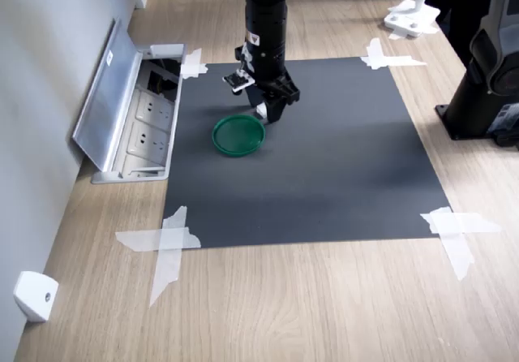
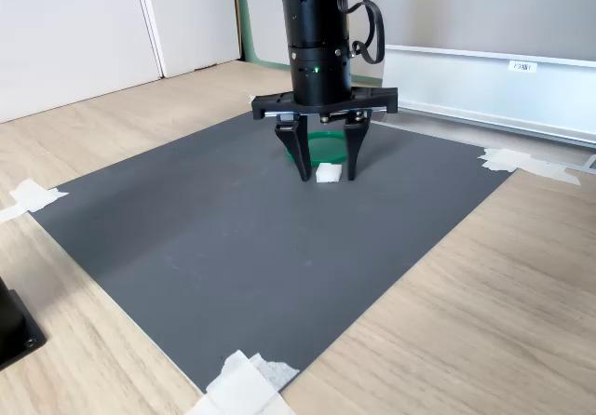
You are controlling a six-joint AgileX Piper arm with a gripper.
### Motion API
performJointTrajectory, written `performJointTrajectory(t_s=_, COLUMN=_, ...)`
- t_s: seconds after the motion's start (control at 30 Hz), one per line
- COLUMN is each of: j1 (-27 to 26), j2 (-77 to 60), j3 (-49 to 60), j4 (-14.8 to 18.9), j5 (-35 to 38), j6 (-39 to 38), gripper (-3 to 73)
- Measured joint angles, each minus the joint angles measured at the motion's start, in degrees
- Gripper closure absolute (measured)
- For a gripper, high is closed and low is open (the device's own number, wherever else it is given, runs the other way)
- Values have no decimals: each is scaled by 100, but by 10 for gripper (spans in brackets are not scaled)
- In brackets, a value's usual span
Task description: Grasp a white terminal and put it on the green lid.
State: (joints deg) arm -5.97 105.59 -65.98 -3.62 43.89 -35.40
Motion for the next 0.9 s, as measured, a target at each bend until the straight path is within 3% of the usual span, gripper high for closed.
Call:
performJointTrajectory(t_s=0.23, j1=0, j2=7, j3=-12, j4=73, j5=41, j6=146, gripper=423)
performJointTrajectory(t_s=0.5, j1=0, j2=-177, j3=-12, j4=123, j5=149, j6=481, gripper=423)
performJointTrajectory(t_s=0.7, j1=146, j2=-364, j3=-350, j4=426, j5=706, j6=485, gripper=423)
performJointTrajectory(t_s=0.9, j1=456, j2=-278, j3=-833, j4=693, j5=780, j6=563, gripper=423)
